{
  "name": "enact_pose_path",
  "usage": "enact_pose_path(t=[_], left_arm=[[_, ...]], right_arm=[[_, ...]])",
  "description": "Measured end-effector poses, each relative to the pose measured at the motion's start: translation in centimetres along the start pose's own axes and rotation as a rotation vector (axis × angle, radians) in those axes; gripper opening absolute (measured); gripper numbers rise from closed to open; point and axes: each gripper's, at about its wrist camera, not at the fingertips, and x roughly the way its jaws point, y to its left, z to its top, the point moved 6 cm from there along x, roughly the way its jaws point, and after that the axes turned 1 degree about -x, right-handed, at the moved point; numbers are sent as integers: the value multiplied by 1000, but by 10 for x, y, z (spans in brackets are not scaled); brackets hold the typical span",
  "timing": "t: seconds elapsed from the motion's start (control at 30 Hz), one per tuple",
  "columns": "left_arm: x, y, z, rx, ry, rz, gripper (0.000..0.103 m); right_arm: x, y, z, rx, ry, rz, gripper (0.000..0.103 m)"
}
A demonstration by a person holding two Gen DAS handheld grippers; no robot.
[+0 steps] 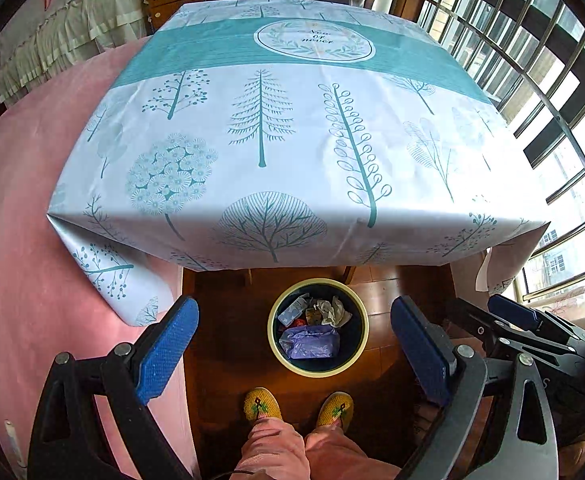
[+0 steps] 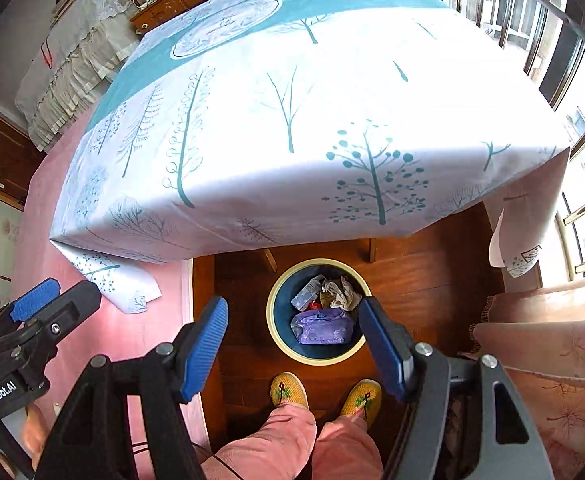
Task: Collect trash
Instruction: 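Raise both tools away from the bin over the cleared table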
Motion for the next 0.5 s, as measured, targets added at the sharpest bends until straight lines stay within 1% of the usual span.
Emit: enact_pose_path(t=[0.13,0.27,0.37,0.5], left_arm=[[-32,-7,17,11,-41,5,96],[-66,-12,34,12,-100,2,96],[-85,-14,44,-5,-135,1,96],[-102,-16,50,-30,-154,4,96]], right_arm=[[-38,7,19,-24,-54,7,69],[-74,16,37,-40,-115,11,69],[-93,21,47,-42,-147,13,69],[-112,28,52,-61,-182,16,69]])
